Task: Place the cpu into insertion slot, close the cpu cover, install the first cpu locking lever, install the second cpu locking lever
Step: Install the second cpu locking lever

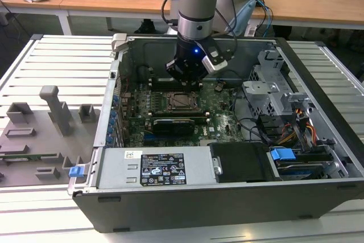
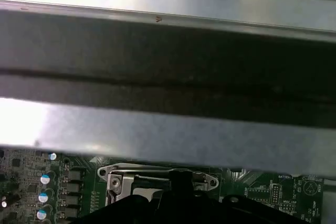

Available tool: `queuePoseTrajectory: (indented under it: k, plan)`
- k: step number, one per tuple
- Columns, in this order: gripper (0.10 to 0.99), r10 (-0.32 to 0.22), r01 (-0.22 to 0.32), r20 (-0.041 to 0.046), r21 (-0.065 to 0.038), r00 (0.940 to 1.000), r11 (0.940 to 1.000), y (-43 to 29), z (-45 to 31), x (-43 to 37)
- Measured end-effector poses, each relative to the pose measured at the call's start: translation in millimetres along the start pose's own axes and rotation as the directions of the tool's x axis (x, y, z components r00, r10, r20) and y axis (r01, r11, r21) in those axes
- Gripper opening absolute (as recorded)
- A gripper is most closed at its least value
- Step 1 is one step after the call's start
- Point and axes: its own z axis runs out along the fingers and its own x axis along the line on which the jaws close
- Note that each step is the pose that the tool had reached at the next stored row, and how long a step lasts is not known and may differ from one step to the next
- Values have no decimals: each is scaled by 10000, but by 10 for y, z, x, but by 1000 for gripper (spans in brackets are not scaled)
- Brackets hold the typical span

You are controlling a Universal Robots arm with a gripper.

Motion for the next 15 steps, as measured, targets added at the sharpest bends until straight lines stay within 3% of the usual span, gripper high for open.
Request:
queuePoseTrajectory:
  k: [2,5,11,15]
  plan:
    - [106,1,-1,0,1,10000,10000,-16,-2,2]
    - [106,1,-1,-1,1,10000,10000,-15,-108,0]
    - [106,-2,2,0,-1,10000,10000,-23,-188,0]
    - [106,1,-1,0,-1,10000,10000,-145,-192,11]
